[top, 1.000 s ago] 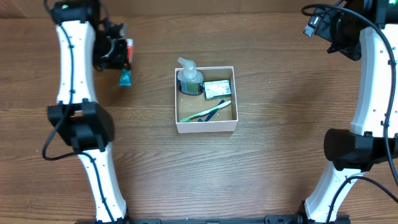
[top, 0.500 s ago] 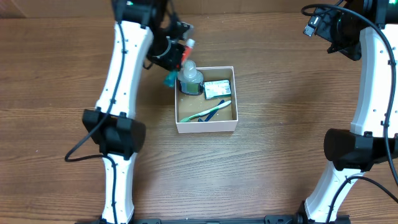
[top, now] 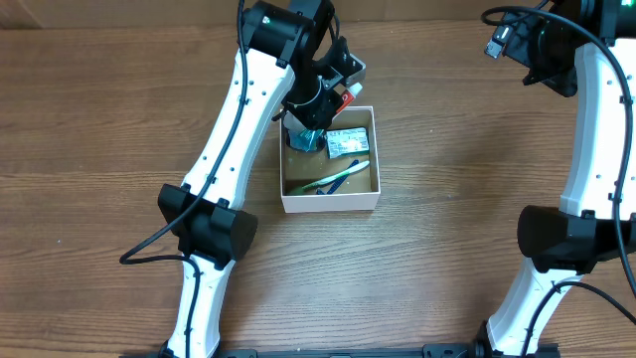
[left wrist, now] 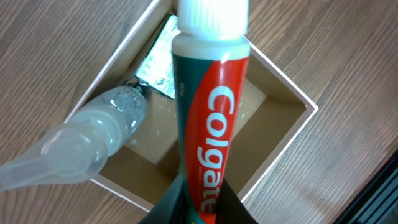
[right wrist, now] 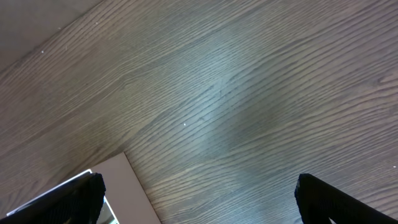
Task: Pack container
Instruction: 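Lower the toothpaste into the box front and open the left gripper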
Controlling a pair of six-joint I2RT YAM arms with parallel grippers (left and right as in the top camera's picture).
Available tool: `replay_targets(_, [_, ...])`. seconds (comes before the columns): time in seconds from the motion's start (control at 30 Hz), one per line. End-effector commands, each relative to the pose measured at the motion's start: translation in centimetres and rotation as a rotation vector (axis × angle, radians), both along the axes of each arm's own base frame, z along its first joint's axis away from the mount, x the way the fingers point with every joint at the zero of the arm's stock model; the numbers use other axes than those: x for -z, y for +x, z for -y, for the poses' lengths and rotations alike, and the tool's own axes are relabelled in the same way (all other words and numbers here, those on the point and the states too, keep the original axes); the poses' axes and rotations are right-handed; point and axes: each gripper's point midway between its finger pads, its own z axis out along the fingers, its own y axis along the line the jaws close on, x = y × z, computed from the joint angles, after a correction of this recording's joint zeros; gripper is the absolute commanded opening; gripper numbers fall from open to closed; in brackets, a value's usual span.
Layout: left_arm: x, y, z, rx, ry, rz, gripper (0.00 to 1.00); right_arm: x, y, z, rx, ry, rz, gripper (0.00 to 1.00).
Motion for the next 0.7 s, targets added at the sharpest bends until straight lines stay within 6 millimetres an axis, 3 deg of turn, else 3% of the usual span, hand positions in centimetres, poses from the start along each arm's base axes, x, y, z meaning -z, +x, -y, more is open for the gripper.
replay_targets(0.0, [0.4,-1.1,-0.3,0.098,0.023,-0.004,0.17,-0.4,-0.1,-0.2,-0.011,0.0,0.013,1.0])
replay_targets(0.2, [4.0,-3.1,-1.0,0.149,0.07,-0.134,0.17,-0.4,-0.1,-0.2,-0.011,0.0,0.013,1.0])
replay_targets(0.3, [5.6,-4.4,-1.1,0.168,0.089,-0.202,0.12,-0.4,-0.1,-0.2,-0.011,0.0,0.013,1.0])
replay_targets(0.47, [6.8,-6.1,-0.3,0.262,0.093,-0.242,0.15,-0.4,-0.1,-0.2,-0.011,0.0,0.012,1.0])
replay_targets(0.57, [6.9,-6.5,0.1,0.287,0.094,-0.242,0.23,-0.4,-0.1,-0.2,-0.011,0.0,0.013,1.0])
replay_targets(0.67, [6.9,-6.6,0.3,0.295,0.095,-0.241,0.41,-0.4,-0.1,-0.2,-0.011,0.0,0.013,1.0])
